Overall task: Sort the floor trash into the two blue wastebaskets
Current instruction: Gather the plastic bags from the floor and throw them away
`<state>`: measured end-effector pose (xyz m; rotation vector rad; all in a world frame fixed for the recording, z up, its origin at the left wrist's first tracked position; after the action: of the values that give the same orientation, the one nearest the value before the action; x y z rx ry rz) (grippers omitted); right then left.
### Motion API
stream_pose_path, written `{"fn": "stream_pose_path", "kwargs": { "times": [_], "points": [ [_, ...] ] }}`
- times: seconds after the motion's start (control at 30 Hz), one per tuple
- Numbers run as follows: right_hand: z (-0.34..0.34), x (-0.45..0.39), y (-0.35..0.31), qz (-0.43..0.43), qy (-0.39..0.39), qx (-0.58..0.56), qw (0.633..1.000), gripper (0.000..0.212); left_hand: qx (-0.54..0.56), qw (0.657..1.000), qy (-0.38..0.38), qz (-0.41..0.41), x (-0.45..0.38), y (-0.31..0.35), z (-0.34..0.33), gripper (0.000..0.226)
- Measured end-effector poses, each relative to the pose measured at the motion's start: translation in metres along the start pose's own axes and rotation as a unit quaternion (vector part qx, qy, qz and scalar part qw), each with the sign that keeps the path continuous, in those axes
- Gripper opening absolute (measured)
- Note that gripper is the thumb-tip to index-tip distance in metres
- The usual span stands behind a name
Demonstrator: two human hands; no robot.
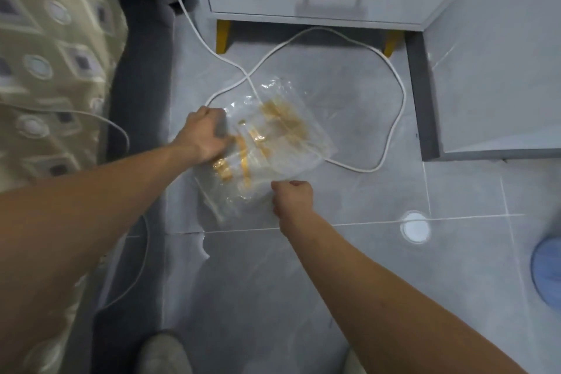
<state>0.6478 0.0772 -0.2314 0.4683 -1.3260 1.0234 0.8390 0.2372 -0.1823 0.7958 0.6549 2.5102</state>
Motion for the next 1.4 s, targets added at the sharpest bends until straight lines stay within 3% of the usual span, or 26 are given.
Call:
{"fn": "stream_pose_path", "kwargs": {
  "times": [0.13,0.2,0.3,0.43,0.63,0.87,1.0,1.03,1.1,1.2,1.27,1.33,1.4],
  "points": [
    [0.02,-0.01,-0.011,0.048,0.043,0.003,0.998,0.016,-0.003,0.998,0.048,0.045,0.0,0.0,-0.003,0.061],
    [0.033,-0.001,-0.018,0.079,0.045,0.031,0.995,0.008,0.037,0.995,0.06,0.07,0.002,-0.005,-0.004,0.043],
    [0.053,0.023,-0.023,0.112,-0.019,0.06,0.992,0.016,0.218,0.971,0.076,0.067,0.018,-0.006,-0.004,0.008],
    [0.088,0.084,-0.025,0.13,-0.1,0.093,0.982,0.018,0.301,0.952,0.062,0.013,0.063,0.028,0.019,0.009],
    [0.16,0.216,-0.041,0.109,-0.134,0.095,0.98,0.014,0.41,0.91,0.032,0.05,0.162,0.119,0.085,0.033],
    [0.239,0.37,-0.102,0.075,-0.223,-0.098,0.967,0.038,0.493,0.869,0.052,0.003,0.227,0.252,0.195,0.04],
    [0.283,0.428,-0.127,0.122,-0.235,-0.127,0.956,0.039,0.542,0.839,0.014,-0.044,0.232,0.316,0.244,0.033],
    [0.291,0.44,-0.131,0.138,-0.235,-0.105,0.957,0.033,0.544,0.838,-0.009,-0.047,0.232,0.328,0.252,0.028],
    [0.308,0.457,-0.136,0.19,-0.196,-0.033,0.961,0.01,0.484,0.869,-0.042,-0.088,0.231,0.351,0.266,0.017],
    [0.33,0.476,-0.139,0.253,-0.155,0.113,0.948,0.037,0.378,0.904,-0.067,-0.187,0.23,0.393,0.278,0.041],
    [0.335,0.492,-0.133,0.235,-0.2,0.194,0.931,0.05,0.366,0.898,-0.1,-0.223,0.235,0.431,0.276,0.053],
    [0.338,0.503,-0.122,0.2,-0.241,0.216,0.925,0.045,0.359,0.887,-0.143,-0.251,0.243,0.471,0.264,0.057],
    [0.345,0.507,-0.112,0.217,-0.232,0.194,0.928,0.03,0.33,0.886,-0.184,-0.269,0.251,0.508,0.248,0.051]
  ]
}}
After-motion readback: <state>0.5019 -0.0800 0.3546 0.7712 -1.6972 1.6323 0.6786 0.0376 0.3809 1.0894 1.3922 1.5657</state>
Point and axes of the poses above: each hand's wrist, its own x-axis away from the middle knuckle, its own z-axis out of the back of the hand, y = z × x, the point moved 6 cm from there along -x, towards the middle knuckle, and after that the axes turned 15 degrees about -z, right-handed, at the moved point
